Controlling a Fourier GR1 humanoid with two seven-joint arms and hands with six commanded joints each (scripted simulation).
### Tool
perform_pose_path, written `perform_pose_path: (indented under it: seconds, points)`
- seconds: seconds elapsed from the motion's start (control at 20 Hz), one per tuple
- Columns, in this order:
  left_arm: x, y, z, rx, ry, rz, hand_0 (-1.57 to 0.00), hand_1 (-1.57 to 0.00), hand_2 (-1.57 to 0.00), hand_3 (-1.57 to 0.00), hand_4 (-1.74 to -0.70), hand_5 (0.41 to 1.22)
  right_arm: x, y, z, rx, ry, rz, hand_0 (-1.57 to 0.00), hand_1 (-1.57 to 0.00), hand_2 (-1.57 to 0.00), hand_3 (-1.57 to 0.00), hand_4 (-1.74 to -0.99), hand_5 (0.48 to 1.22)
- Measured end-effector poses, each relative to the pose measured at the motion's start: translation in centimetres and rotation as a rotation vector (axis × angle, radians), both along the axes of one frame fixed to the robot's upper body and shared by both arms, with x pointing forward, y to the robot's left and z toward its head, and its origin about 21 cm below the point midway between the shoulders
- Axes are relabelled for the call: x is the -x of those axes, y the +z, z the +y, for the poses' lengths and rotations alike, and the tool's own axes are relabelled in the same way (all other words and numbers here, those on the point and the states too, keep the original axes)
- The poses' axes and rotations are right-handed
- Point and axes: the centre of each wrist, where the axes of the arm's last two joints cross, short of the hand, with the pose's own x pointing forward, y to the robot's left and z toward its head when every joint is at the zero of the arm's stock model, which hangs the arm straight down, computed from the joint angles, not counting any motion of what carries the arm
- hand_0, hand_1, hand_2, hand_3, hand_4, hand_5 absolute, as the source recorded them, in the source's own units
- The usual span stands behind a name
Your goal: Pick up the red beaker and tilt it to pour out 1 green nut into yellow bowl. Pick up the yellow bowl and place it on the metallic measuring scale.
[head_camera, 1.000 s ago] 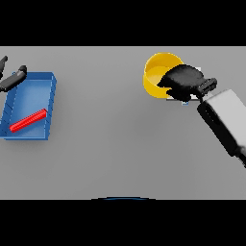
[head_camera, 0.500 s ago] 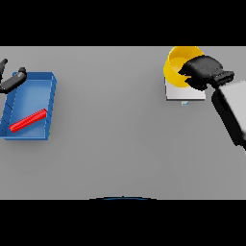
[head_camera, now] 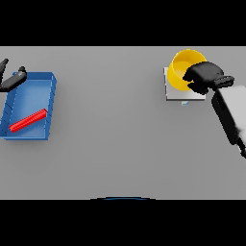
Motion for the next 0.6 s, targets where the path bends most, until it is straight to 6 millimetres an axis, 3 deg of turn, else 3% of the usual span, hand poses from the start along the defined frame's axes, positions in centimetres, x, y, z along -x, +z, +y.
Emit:
perform_pose_path:
  seconds: [0.15, 0.25, 0.3, 0.4, 0.6]
  points:
    - [0.14, 0.01, 0.19, 0.010, -0.013, -0.005, 0.00, 0.00, 0.00, 0.00, -0.84, 0.783, -0.22, -0.32, 0.07, 0.009, -0.012, 0.015, -1.57, -1.57, -1.37, -1.45, -1.741, 1.221]
    - [0.09, 0.17, 0.20, 0.008, -0.011, -0.001, 0.00, 0.00, 0.00, 0.00, -0.84, 0.779, -0.15, -0.34, -0.06, -0.002, -0.010, 0.018, -1.57, -1.50, -1.44, -1.25, -1.741, 1.221]
    - [0.07, -0.01, 0.33, 0.004, -0.005, 0.004, 0.00, 0.00, 0.00, 0.00, -0.84, 0.775, 0.00, -0.59, -0.30, -0.010, -0.007, 0.019, -1.56, -1.43, -1.34, -1.11, -1.682, 1.221]
    - [0.11, -0.15, -0.29, 0.009, -0.022, 0.003, 0.00, 0.00, 0.00, 0.00, -0.84, 0.774, -0.19, -0.61, -0.20, -0.006, -0.029, 0.031, -1.33, -1.12, -1.01, -0.82, -1.592, 1.074]
    - [-0.08, -0.07, 0.29, 0.018, -0.010, 0.002, 0.00, 0.00, 0.00, 0.00, -0.84, 0.764, -0.46, -0.35, 0.04, -0.056, -0.068, 0.083, -0.61, -0.56, -0.47, -0.39, -1.496, 0.890]
